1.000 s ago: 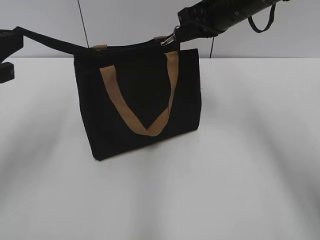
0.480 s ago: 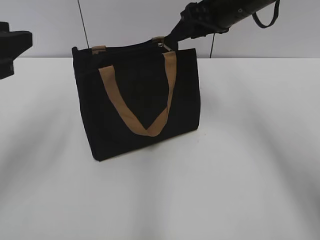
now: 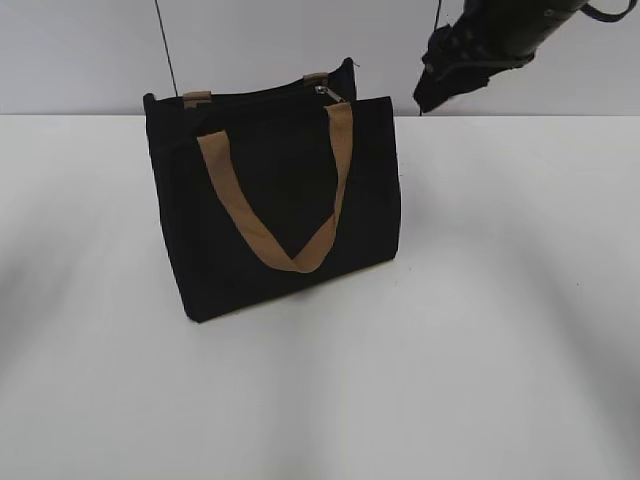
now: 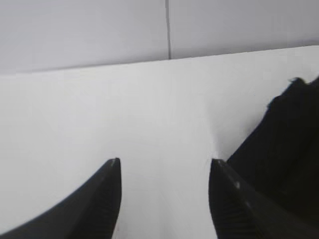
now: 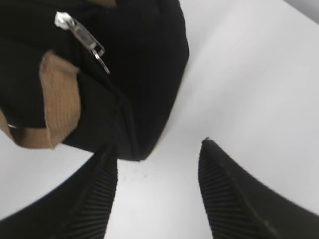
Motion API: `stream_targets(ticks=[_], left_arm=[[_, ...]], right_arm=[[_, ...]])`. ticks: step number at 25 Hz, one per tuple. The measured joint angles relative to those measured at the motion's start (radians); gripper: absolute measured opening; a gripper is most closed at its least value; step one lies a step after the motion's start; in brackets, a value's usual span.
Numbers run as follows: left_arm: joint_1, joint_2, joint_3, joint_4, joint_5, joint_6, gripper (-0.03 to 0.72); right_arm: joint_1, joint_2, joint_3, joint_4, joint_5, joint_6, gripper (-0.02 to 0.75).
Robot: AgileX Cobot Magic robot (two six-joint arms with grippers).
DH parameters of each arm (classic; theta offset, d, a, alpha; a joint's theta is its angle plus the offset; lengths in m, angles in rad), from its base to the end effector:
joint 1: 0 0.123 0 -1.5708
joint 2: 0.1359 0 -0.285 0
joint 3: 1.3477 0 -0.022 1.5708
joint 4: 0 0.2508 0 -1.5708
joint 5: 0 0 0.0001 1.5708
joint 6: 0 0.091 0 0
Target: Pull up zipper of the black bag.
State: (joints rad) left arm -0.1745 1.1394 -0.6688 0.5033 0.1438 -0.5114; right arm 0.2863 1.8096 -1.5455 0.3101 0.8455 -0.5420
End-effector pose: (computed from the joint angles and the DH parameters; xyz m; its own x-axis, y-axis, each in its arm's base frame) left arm 0.2345 -0.0349 0.2779 -0.4818 0.0723 -0.8733 0.1078 0.9939 0.0228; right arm 0.3807 0.1338 0.2912 -0.6335 -0.5178 -0.5749 -0.6353 0.7723 0.0045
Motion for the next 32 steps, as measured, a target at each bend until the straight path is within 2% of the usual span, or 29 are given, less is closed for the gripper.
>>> stream_targets(ticks=[3,6,10,12,16,23,28,32], left_arm=[[0.000,0.009,-0.072,-0.125,0.195,0.008,0.422],[0.000,0.034,-0.144,-0.278,0.373,0.091,0.422],[0.000,0.085,-0.244,-0.483,0.584,0.246,0.422],[0.000,0.124,-0.291,-0.533,0.678,0.288,0.422],[0.000,0.196,-0.366,-0.566,0.791,0.309,0.422],[0.000,0.250,-0.449,-0.566,0.922,0.317,0.421],[0.000,0.251,-0.452,-0.565,1.050,0.333,0.421],[0.000,0.218,-0.436,-0.565,1.064,0.366,0.421]], right_arm=[[-0.001,-0.022,0.000,-0.107,0.083,0.120,0.400],[-0.001,-0.049,0.000,-0.171,0.173,0.209,0.400],[-0.006,-0.068,0.000,-0.199,0.285,0.292,0.400],[-0.026,-0.069,0.000,-0.197,0.333,0.341,0.400],[-0.108,-0.069,0.000,-0.193,0.362,0.431,0.397],[-0.217,-0.084,0.011,-0.197,0.366,0.447,0.398],[-0.220,-0.226,0.195,-0.194,0.366,0.448,0.397],[-0.220,-0.390,0.395,-0.163,0.367,0.449,0.397]])
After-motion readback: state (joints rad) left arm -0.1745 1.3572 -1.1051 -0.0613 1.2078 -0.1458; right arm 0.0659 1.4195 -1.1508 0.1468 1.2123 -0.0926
